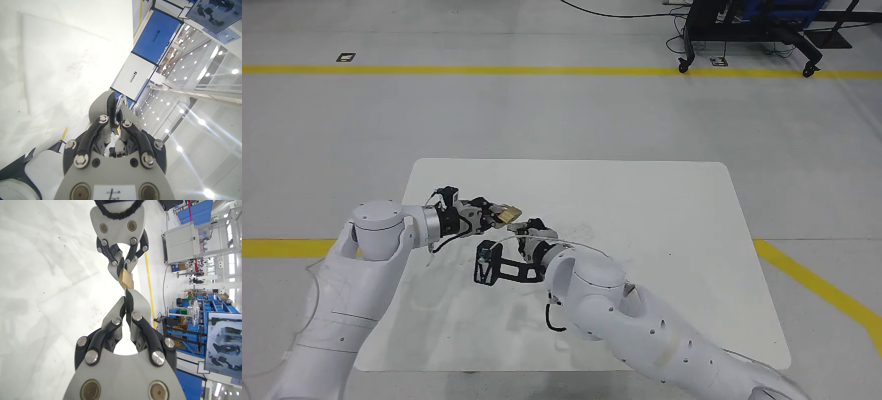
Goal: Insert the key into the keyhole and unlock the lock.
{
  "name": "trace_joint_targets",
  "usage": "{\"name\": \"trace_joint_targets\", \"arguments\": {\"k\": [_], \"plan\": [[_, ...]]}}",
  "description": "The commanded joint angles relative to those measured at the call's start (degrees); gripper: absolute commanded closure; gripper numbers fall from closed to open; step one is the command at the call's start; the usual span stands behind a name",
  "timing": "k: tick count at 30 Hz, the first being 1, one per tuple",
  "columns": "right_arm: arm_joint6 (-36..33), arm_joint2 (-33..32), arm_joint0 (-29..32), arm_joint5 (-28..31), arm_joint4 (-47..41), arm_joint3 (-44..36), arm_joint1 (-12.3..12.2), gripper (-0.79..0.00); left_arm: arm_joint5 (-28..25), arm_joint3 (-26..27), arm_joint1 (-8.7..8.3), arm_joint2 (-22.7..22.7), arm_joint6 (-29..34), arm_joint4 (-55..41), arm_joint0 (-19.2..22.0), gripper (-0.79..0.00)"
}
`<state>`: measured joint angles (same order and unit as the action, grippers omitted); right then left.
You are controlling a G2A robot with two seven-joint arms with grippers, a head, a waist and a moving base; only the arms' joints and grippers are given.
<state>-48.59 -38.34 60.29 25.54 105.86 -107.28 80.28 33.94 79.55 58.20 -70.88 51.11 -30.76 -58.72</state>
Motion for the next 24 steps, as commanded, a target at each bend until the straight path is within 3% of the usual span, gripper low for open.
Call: {"name": "trace_joint_targets", "arguments": {"k": [1,8,17,24], "plan": [[-0.1,0.0,0.0,0.0,0.1,0.0,0.0,0.0,-0.9,-0.5,0.13,-0.5,-0.2,-2.2,-0.1,0.0],[0.1,0.0,0.1,-0.1,0.2,0.0,0.0,0.0,-1.3,-0.8,0.24,-0.9,-0.4,-3.8,0.0,0.0],[-7.2,4.2,2.0,1.7,14.0,-3.6,0.3,0.0,-1.4,0.2,0.2,-0.4,-3.3,-2.9,-1.1,0.0],[-8.4,4.8,0.7,3.1,13.5,-1.1,1.7,0.0,-0.1,0.4,-0.06,0.8,-1.0,-1.4,-0.8,0.0]]}}
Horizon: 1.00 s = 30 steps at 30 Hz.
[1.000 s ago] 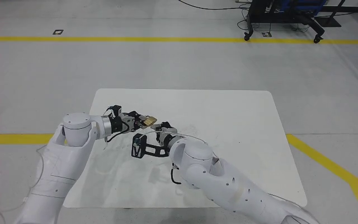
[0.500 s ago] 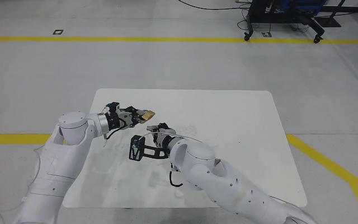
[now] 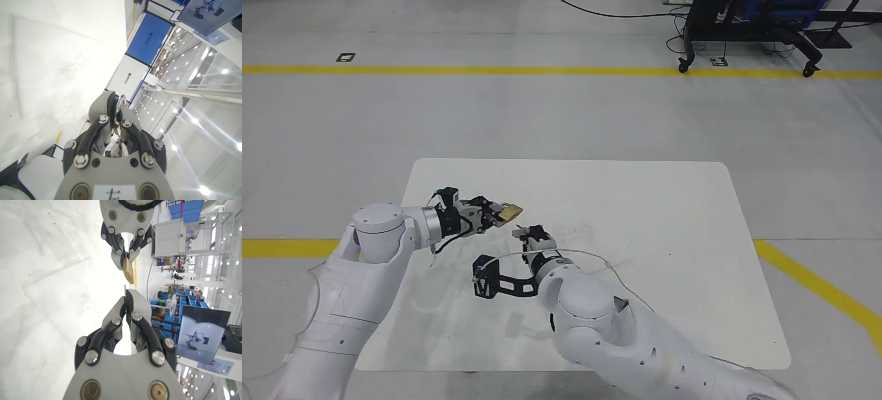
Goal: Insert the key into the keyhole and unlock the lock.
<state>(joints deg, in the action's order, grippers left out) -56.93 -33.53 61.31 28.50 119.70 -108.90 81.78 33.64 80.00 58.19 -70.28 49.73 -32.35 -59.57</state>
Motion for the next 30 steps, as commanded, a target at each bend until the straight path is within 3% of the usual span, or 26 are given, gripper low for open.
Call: {"name": "trace_joint_targets", "arguments": {"k": [1,30], "plan": [[-0.1,0.1,-0.6,0.4,-0.7,1.0,0.5,0.0,0.2,0.0,-0.09,0.3,0.7,0.5,0.1,0.0],[-4.4,0.7,-2.2,2.0,1.5,6.1,5.2,0.0,0.6,-0.6,-0.7,1.2,2.5,0.5,0.7,0.0]]}}
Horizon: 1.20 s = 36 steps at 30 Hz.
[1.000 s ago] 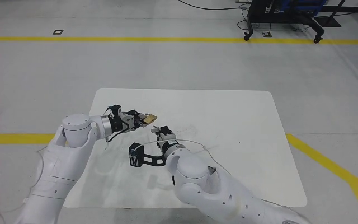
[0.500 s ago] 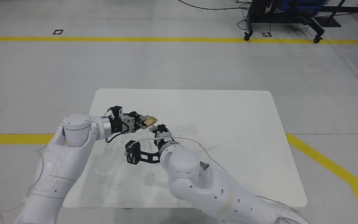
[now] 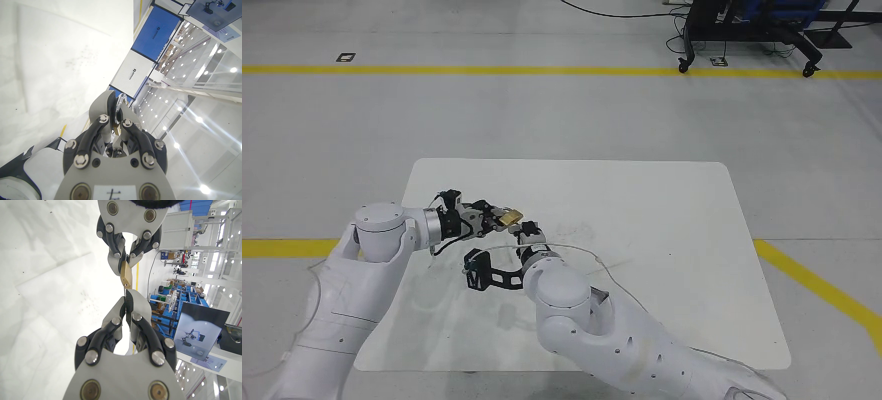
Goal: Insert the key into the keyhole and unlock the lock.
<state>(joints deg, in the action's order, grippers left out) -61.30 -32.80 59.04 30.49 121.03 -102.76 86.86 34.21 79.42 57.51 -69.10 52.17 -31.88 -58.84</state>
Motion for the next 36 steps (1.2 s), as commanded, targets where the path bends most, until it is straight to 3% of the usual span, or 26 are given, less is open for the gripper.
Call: {"name": "trace_joint_targets", "arguments": {"k": [1,27,36], "plan": [[-0.1,0.0,0.1,0.1,0.5,-0.1,0.2,0.0,0.1,-0.1,-0.04,0.1,0.0,0.0,0.0,0.0],[1.1,-1.2,2.8,2.2,5.2,-0.1,2.4,0.0,1.1,-0.6,-0.4,0.8,0.7,-1.2,0.6,0.0],[12.3,-9.1,8.9,8.5,4.2,-9.2,-0.2,0.0,2.4,-2.0,-0.77,-0.7,3.6,-4.4,1.6,0.0]]}}
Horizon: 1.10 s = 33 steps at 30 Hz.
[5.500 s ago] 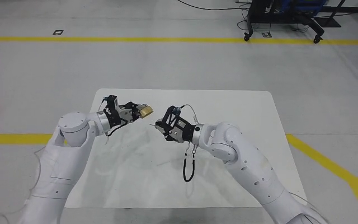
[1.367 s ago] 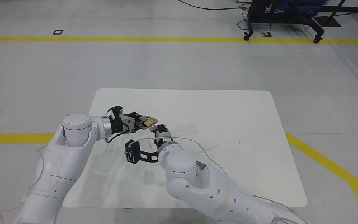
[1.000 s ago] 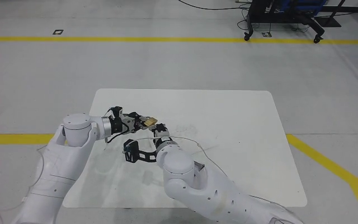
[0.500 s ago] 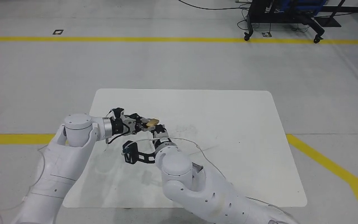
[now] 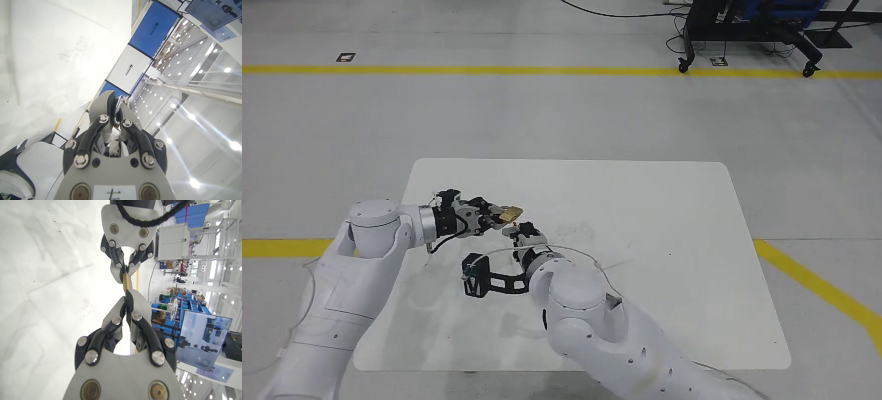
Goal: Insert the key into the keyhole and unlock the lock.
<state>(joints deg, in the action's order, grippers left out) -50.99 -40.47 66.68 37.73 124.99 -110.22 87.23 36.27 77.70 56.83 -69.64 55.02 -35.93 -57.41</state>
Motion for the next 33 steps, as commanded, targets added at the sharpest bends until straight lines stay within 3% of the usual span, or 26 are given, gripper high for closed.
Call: {"name": "trace_joint_targets", "arguments": {"k": [1,7,12,33], "plan": [[3.8,-2.7,2.5,2.5,0.4,-3.4,-1.1,0.0,0.6,-0.5,-0.14,-0.3,1.9,-1.0,0.3,0.0],[16.6,-8.8,9.1,8.2,3.9,-11.1,-4.2,0.0,3.5,-1.3,-0.61,0.7,7.9,-0.9,1.4,0.0],[23.8,-10.1,10.7,9.1,6.9,-10.5,-5.5,0.0,3.0,-1.8,-1.09,3.4,9.9,0.1,2.2,0.0],[20.3,-8.4,7.5,7.7,4.3,-6.3,-4.8,0.0,1.9,-1.8,-3.7,7.8,11.1,-2.7,3.6,0.0]]}}
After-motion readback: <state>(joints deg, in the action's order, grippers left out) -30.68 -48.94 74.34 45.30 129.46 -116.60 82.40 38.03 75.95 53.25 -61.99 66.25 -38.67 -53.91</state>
